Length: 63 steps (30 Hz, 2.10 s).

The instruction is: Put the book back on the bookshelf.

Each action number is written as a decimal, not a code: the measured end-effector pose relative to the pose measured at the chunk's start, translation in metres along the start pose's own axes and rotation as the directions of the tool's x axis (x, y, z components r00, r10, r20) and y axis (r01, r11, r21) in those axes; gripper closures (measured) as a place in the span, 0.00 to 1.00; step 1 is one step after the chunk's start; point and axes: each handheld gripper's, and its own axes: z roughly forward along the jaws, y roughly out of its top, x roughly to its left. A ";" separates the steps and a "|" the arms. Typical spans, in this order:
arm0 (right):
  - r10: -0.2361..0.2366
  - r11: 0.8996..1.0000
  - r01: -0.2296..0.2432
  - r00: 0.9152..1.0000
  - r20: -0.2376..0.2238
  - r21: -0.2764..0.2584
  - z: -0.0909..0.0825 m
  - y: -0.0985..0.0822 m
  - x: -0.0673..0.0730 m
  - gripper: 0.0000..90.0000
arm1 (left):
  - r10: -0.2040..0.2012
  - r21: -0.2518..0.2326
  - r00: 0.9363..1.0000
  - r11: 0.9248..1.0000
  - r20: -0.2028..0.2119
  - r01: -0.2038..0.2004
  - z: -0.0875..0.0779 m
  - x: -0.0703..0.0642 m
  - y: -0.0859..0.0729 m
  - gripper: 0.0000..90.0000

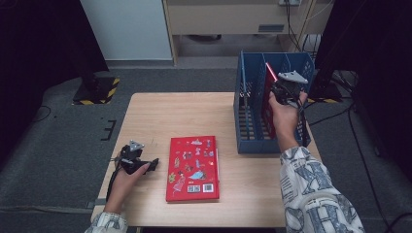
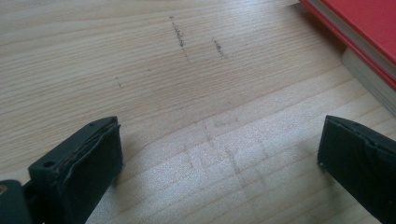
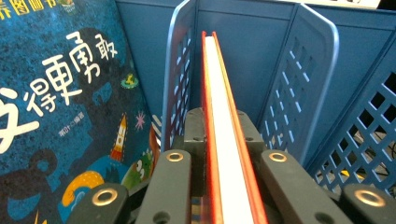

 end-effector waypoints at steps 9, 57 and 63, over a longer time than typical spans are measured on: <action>0.001 1.000 -0.001 1.000 -0.004 0.002 0.004 0.002 0.006 0.88 | 0.001 0.001 1.000 1.000 0.001 -0.001 0.000 0.000 0.000 0.00; 0.046 0.999 -0.047 0.997 -0.060 -0.014 -0.003 0.001 0.018 0.64 | 0.007 0.001 1.000 1.000 0.005 -0.007 0.000 -0.001 0.000 0.00; 0.061 0.998 -0.061 0.994 -0.091 0.000 -0.008 0.003 0.019 0.51 | 0.007 0.001 1.000 1.000 0.006 -0.007 0.000 -0.001 0.001 0.00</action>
